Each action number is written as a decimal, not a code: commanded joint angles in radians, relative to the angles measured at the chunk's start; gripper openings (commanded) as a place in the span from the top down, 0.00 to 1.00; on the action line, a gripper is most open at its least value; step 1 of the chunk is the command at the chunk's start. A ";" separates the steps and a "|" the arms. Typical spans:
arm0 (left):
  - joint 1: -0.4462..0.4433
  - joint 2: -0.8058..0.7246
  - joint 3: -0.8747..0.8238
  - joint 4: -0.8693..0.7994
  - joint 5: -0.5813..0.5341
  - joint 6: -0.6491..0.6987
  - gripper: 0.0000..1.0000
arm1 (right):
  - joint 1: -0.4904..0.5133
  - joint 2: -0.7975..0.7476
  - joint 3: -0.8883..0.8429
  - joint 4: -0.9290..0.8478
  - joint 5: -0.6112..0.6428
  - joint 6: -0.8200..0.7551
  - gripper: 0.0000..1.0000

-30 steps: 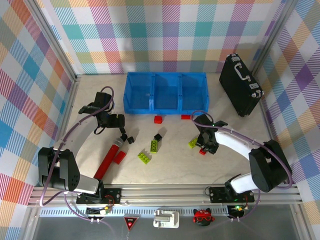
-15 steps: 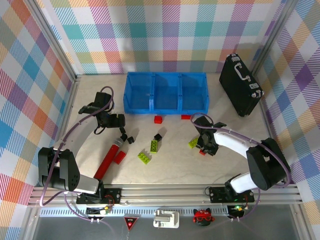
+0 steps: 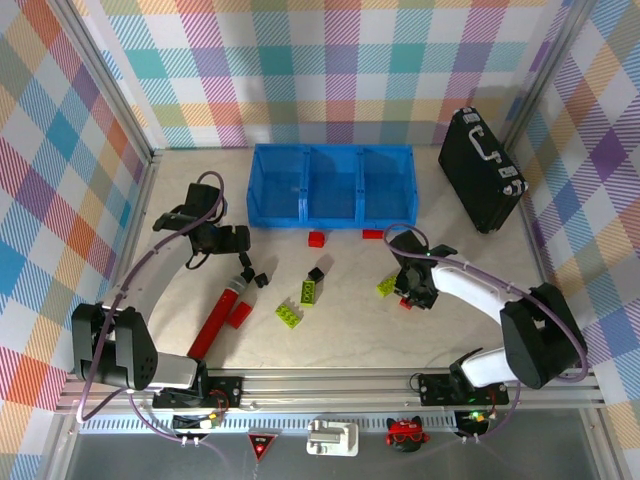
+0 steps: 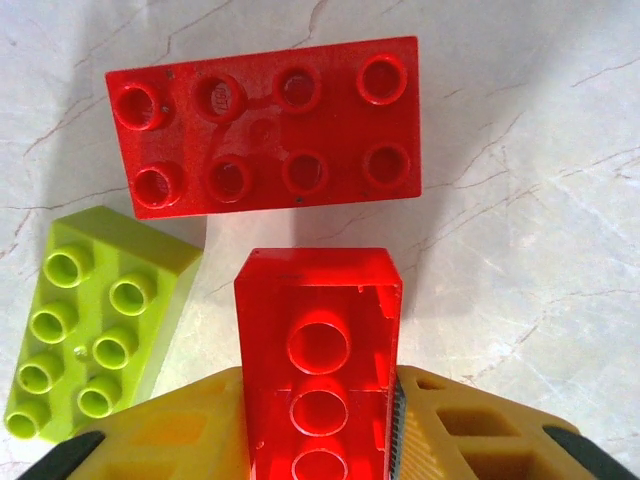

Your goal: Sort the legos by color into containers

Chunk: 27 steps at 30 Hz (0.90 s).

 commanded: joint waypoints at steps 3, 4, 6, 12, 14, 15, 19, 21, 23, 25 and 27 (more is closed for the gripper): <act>0.011 -0.030 0.002 0.022 0.007 -0.004 0.05 | 0.006 -0.068 0.081 -0.076 0.021 -0.017 0.64; 0.011 -0.032 0.002 0.021 0.007 -0.004 0.05 | 0.006 -0.074 0.096 -0.079 0.025 -0.029 0.64; 0.011 -0.033 0.001 0.022 0.006 -0.002 0.05 | 0.006 -0.077 0.141 -0.085 0.035 -0.060 0.64; 0.011 -0.033 0.001 0.023 0.010 -0.004 0.05 | -0.003 -0.006 0.331 -0.096 0.063 -0.186 0.65; 0.011 -0.035 0.001 0.024 0.013 -0.004 0.05 | -0.011 0.036 0.399 -0.080 0.052 -0.237 0.64; 0.011 -0.036 0.001 0.024 0.015 -0.004 0.05 | -0.016 0.063 0.445 -0.082 0.049 -0.261 0.64; 0.011 -0.054 -0.006 0.029 0.012 -0.006 0.05 | -0.047 0.152 0.565 -0.060 0.018 -0.335 0.65; 0.011 -0.067 -0.013 0.033 0.009 -0.006 0.05 | -0.074 0.204 0.628 -0.042 -0.032 -0.389 0.65; 0.011 -0.081 -0.019 0.037 0.007 -0.006 0.05 | -0.100 0.260 0.690 -0.036 -0.067 -0.439 0.66; 0.011 -0.092 -0.025 0.043 0.009 -0.006 0.05 | -0.133 0.328 0.763 -0.042 -0.119 -0.505 0.66; 0.011 -0.095 -0.026 0.043 0.008 -0.005 0.05 | -0.156 0.389 0.828 -0.056 -0.166 -0.579 0.66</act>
